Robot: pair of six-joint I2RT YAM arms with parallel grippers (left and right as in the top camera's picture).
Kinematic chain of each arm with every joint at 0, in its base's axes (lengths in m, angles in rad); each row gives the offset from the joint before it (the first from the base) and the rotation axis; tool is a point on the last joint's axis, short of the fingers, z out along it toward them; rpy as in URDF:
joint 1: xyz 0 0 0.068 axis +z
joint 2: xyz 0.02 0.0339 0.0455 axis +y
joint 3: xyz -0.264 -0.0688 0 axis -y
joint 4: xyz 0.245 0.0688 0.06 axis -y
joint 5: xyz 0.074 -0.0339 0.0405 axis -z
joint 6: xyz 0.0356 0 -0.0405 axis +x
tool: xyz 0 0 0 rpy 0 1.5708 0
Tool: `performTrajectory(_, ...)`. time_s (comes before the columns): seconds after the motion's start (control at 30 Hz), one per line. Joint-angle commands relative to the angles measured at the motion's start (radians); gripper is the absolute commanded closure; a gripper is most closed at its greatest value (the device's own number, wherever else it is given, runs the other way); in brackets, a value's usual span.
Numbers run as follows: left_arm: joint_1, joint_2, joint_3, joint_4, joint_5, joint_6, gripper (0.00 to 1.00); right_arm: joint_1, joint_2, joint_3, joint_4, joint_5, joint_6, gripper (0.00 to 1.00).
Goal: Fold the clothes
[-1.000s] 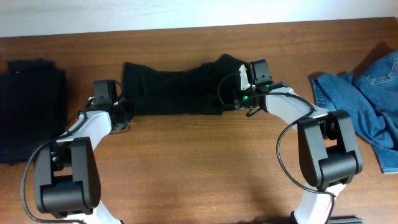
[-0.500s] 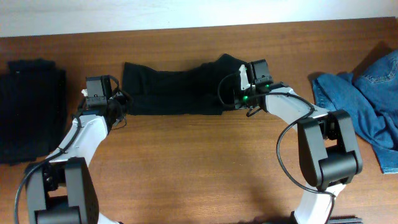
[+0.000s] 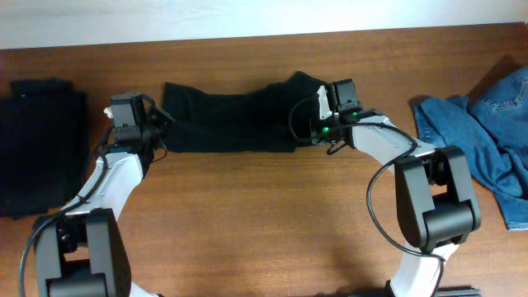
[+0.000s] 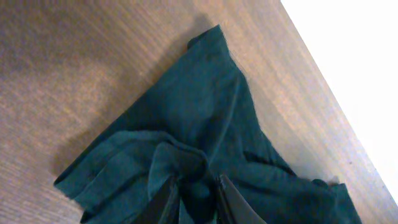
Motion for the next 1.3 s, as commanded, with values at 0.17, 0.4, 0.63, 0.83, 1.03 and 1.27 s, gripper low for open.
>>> performTrajectory(0.17, 0.004, 0.115, -0.003, 0.099, -0.024, 0.006, 0.8, 0.011, 0.013, 0.01, 0.003, 0.012, -0.01, 0.88)
performTrajectory(0.4, 0.008, 0.152, -0.002, 0.257, -0.023, 0.027, 0.8, 0.01, 0.013, 0.01, 0.004, 0.013, -0.011, 0.88)
performTrajectory(0.63, 0.008, 0.152, 0.044, 0.12, 0.127, 0.088, 0.81, 0.01, 0.013, 0.01, 0.002, 0.013, -0.01, 0.88)
performTrajectory(0.83, 0.008, 0.152, 0.044, -0.025, 0.187, 0.087, 0.81, 0.01, 0.013, 0.01, -0.005, 0.013, -0.01, 0.88)
performTrajectory(1.03, 0.008, 0.15, 0.044, -0.083, 0.187, 0.088, 0.81, 0.009, 0.016, 0.009, -0.008, 0.019, -0.01, 0.88)
performTrajectory(1.27, 0.007, 0.148, 0.043, -0.17, 0.171, 0.088, 0.68, 0.009, 0.019, 0.006, -0.007, 0.036, -0.01, 0.87)
